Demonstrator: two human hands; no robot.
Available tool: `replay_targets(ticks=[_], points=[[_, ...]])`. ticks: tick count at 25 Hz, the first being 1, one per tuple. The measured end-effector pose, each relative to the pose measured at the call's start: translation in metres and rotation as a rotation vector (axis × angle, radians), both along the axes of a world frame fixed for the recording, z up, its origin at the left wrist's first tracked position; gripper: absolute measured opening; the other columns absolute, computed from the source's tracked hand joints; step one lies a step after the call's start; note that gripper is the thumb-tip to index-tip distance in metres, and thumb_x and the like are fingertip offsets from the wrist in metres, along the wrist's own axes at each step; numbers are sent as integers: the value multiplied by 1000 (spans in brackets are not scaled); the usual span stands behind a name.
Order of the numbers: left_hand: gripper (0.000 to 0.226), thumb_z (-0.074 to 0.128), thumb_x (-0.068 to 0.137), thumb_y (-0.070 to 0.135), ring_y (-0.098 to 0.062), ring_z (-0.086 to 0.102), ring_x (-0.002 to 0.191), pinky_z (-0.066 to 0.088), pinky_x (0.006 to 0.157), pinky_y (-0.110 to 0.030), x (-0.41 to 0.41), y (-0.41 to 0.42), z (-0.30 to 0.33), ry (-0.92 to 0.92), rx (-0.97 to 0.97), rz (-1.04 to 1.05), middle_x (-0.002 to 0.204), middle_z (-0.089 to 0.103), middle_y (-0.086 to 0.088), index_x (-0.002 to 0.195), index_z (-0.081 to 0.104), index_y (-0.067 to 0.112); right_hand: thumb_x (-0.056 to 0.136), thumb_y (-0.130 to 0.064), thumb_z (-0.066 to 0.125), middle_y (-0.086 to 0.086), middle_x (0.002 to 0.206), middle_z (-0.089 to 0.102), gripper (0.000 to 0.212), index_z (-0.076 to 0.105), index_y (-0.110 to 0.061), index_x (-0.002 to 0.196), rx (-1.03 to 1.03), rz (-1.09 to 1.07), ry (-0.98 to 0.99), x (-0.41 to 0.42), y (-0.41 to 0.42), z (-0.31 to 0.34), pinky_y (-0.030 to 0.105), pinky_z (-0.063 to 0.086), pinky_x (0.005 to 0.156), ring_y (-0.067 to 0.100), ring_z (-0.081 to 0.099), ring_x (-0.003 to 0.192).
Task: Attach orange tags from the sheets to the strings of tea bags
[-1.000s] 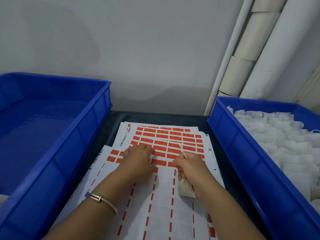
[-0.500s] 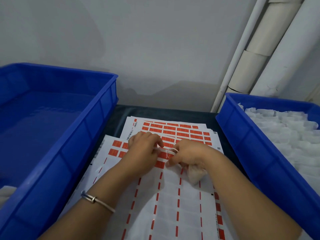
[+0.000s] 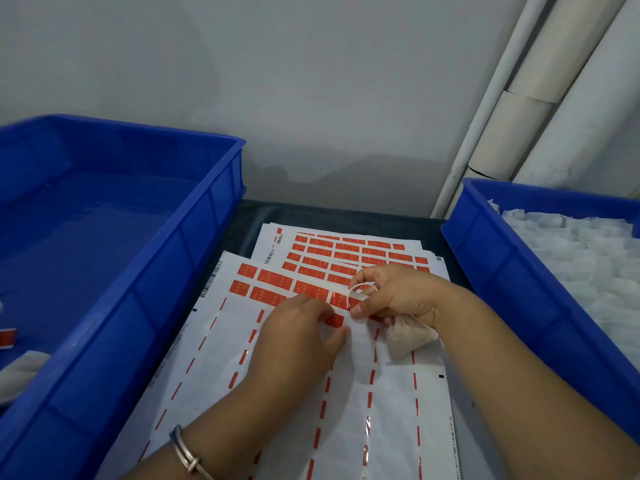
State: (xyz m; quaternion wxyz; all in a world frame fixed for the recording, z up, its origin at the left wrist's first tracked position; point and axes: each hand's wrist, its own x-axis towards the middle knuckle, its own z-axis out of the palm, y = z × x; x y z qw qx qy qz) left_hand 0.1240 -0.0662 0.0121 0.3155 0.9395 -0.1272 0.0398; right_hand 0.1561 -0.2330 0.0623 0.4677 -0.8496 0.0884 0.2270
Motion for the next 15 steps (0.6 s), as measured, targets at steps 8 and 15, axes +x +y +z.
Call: replay_targets(ticks=[8, 15], points=[[27, 61, 86, 41, -1, 53, 60, 36, 67, -3, 3, -1, -5, 89, -119, 14, 101, 70, 11, 107, 71, 26, 74, -16, 78, -21, 94, 58, 32, 60, -31, 95, 48, -21, -131, -9, 9, -13, 13, 50, 59, 10, 60, 85], [15, 61, 87, 35, -5, 55, 53, 30, 44, 4, 4, 0, -6, 134, -172, 40, 67, 61, 14, 73, 63, 30, 73, -19, 80, -28, 85, 55, 28, 60, -31, 88, 34, -80, -259, -16, 17, -21, 11, 47, 59, 2, 57, 76]])
